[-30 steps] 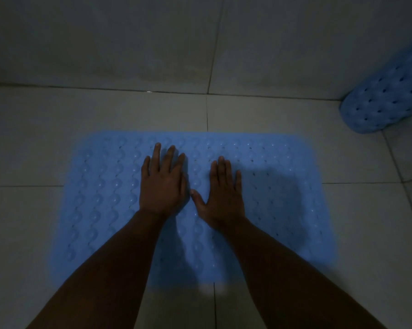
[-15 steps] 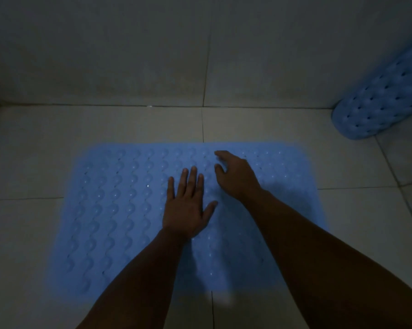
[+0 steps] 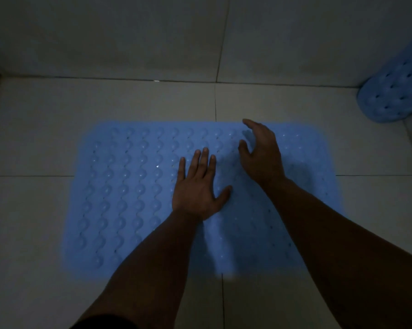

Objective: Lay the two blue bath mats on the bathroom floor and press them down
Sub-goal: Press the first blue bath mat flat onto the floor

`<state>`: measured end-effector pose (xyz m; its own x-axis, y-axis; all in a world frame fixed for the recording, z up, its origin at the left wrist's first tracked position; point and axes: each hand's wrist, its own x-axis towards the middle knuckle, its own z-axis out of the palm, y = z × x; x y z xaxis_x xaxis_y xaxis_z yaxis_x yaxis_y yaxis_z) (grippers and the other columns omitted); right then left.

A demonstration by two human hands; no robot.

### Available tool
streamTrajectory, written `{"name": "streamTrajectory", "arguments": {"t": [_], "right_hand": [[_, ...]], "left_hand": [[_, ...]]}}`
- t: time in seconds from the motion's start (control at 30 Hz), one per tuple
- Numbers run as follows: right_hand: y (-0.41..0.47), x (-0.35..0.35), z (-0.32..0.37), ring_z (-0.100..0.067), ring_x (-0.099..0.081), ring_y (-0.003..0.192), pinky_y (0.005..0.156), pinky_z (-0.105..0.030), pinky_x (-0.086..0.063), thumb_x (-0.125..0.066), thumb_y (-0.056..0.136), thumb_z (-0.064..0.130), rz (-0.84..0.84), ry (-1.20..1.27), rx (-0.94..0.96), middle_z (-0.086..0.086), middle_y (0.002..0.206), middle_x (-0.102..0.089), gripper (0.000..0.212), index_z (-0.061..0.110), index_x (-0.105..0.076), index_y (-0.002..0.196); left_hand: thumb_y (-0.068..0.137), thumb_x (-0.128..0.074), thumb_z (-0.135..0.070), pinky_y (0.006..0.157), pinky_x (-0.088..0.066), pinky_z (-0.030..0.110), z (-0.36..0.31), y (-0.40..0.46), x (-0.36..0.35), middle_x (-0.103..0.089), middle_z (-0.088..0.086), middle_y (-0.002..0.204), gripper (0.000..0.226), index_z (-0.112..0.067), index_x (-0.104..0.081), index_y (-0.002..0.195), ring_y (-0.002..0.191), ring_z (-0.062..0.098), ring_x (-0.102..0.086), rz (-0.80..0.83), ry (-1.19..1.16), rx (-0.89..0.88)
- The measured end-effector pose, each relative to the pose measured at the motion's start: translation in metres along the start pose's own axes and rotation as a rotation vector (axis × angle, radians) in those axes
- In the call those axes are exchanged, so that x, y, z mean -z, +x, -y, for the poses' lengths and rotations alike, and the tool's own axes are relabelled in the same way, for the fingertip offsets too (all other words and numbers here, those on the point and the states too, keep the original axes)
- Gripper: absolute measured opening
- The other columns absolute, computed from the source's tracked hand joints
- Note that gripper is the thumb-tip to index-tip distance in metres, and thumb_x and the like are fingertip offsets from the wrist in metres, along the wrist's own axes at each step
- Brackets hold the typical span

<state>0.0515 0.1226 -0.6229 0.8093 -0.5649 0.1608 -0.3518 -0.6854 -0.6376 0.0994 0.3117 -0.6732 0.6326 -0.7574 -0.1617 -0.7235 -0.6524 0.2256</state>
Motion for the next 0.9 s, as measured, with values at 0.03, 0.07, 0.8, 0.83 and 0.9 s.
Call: {"name": "streamTrajectory", "arguments": {"t": [0.03,0.07,0.8,0.83,0.9], "right_hand": [[0.000,0.004,0.005,-0.021,-0.046,0.131,0.105,-0.018,-0.031,-0.059,0.094,0.018,0.024,-0.010,-0.013,-0.008,0.137,-0.057,0.049,0.016,-0.051,0.142],[0.003,0.009,0.012,-0.022,-0.046,0.132,0.106,-0.024,-0.034,-0.059,0.094,0.020,0.060,-0.023,-0.032,-0.007,0.138,-0.057,0.049,0.016,-0.051,0.142],[-0.089,-0.120,0.100,-0.034,0.006,0.155,0.123,-0.056,-0.006,-0.027,0.097,0.060,0.329,-0.534,0.112,-0.021,0.167,0.001,0.084,0.003,-0.013,0.158],[-0.090,-0.120,0.101,-0.034,0.007,0.155,0.124,-0.056,-0.006,-0.028,0.097,0.061,0.335,-0.535,0.110,-0.020,0.167,0.002,0.085,0.004,-0.013,0.159],[-0.091,-0.121,0.102,-0.033,0.007,0.155,0.124,-0.055,-0.007,-0.028,0.097,0.063,0.341,-0.532,0.096,-0.019,0.168,0.003,0.087,0.004,-0.012,0.159]], "left_hand": [[0.094,-0.019,-0.077,0.125,0.002,0.057,0.000,0.001,0.003,0.004,0.007,0.172,0.093,-0.017,-0.009,0.164,0.158,0.022,0.011,0.027,-0.024,0.004],[0.094,-0.023,-0.076,0.126,0.004,0.056,0.000,0.005,0.008,0.002,0.006,0.172,0.092,-0.017,-0.012,0.163,0.159,0.022,0.008,0.061,-0.067,0.003],[0.103,-0.025,-0.045,0.118,-0.031,0.055,0.118,-0.040,0.058,-0.039,0.012,0.161,0.063,-0.012,-0.047,0.151,0.155,0.034,-0.021,-0.211,0.012,0.149],[0.103,-0.025,-0.045,0.119,-0.030,0.055,0.120,-0.040,0.056,-0.038,0.012,0.162,0.063,-0.012,-0.046,0.151,0.156,0.034,-0.020,-0.212,0.007,0.162],[0.103,-0.027,-0.044,0.118,-0.029,0.055,0.123,-0.041,0.056,-0.037,0.012,0.162,0.061,-0.012,-0.047,0.151,0.155,0.034,-0.020,-0.218,-0.004,0.179]]}}
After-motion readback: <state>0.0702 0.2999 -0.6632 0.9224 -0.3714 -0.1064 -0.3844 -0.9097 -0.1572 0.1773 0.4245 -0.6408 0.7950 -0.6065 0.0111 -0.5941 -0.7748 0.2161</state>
